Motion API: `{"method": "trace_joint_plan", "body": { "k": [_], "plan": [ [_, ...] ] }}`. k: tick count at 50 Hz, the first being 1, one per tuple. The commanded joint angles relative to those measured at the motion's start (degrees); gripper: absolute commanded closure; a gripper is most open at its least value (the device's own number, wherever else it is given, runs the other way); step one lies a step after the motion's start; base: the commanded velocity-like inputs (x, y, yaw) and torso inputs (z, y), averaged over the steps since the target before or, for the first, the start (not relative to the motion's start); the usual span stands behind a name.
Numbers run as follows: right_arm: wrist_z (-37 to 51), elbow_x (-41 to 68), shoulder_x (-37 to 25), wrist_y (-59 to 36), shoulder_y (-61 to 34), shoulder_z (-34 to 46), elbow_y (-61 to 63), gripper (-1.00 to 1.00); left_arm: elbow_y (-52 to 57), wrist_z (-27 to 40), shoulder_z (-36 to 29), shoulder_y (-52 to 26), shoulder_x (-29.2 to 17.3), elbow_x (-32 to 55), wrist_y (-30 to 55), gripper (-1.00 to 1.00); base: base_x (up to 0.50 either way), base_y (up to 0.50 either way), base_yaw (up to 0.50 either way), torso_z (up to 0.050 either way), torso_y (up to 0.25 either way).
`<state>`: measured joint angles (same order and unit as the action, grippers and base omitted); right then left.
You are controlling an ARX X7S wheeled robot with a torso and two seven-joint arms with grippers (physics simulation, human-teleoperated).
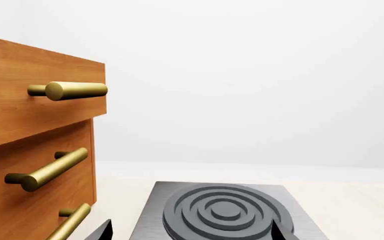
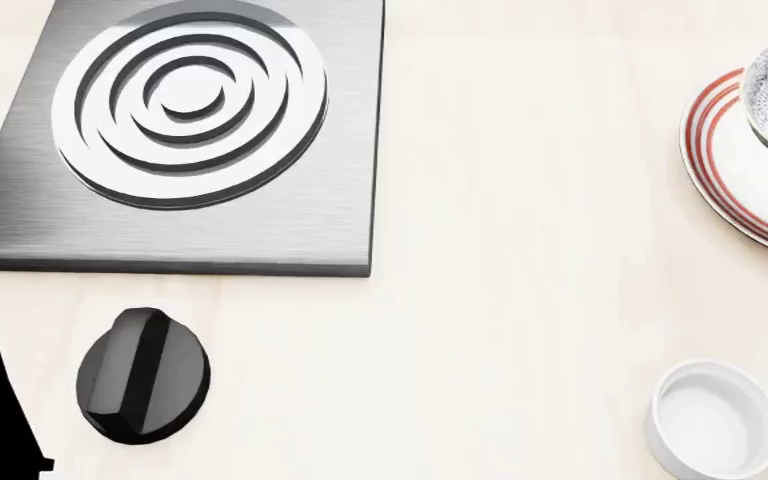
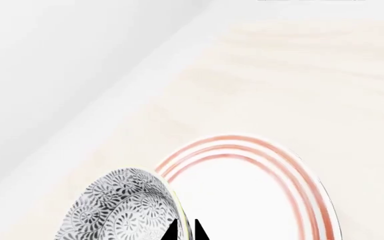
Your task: Pick the akita bowl next to the ramekin and place it on the plate.
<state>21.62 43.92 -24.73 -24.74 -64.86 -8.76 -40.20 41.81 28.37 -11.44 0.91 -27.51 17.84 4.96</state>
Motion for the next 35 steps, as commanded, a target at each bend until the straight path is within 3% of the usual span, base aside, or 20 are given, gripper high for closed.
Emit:
{"method": "trace_joint_plan", "body": {
  "k": [1,35],
  "plan": [
    [-2.85,-3.3,0.68,1.74,-2.88,-0.17,-4.69,1.0,0.66,-1.51,1.38,0.31,1.06,-0.45,0.11,-1.0,0.0,0.0,0.0,0.0,0.0],
    [-12.55,-11.05,2.75,15.63,-15.28,3.64,-34.42,1.0,0.67,-1.48,0.92,0.37,0.68,0.25,0.06,-1.0,0.0,0.0,0.0,0.0,0.001]
  ]
}}
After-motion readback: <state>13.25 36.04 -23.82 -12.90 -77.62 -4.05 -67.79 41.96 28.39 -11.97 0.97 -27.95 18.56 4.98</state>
